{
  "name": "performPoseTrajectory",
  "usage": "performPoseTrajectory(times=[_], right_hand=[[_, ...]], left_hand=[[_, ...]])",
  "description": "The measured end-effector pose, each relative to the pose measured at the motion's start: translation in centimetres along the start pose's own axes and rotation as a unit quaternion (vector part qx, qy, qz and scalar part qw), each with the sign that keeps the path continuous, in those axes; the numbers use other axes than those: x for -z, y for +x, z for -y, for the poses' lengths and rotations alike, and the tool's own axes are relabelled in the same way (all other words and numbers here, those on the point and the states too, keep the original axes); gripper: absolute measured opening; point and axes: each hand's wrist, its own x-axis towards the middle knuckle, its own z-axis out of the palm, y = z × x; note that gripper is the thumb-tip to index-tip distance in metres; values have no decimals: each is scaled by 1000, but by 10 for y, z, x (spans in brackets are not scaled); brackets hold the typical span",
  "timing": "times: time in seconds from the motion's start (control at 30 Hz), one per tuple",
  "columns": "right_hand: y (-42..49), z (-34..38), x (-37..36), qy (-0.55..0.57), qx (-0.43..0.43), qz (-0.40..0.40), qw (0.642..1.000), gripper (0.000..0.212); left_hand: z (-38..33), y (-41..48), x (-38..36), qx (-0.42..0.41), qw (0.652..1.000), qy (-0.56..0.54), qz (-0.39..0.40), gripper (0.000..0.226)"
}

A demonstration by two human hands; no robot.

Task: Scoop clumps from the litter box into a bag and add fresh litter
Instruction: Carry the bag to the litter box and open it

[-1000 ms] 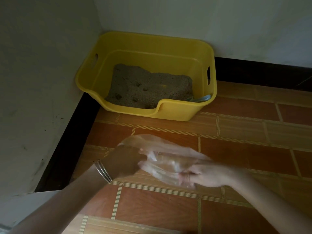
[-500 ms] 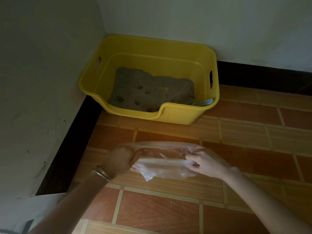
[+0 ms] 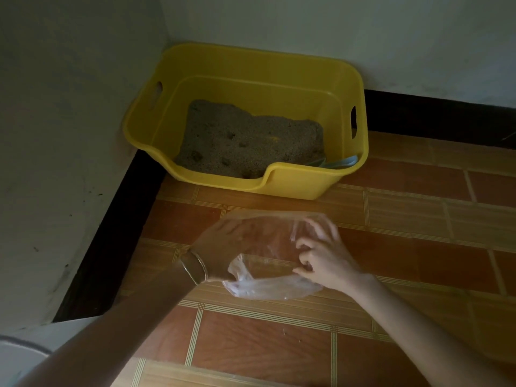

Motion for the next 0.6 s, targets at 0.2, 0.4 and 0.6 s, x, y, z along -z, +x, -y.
performPoseTrajectory(times=[0.2, 0.4, 0.6], right_hand=[[8, 2, -8, 14, -73, 19, 997, 28], [7, -3, -16, 47, -90, -64, 993, 35], [-11, -2, -6, 165, -63, -186, 967, 29]], left_hand=[[7, 3, -17, 98, 992, 63, 55, 97], [9, 5, -12, 36, 995, -52, -73, 64], [17, -13, 10, 0, 963, -153, -220, 40]])
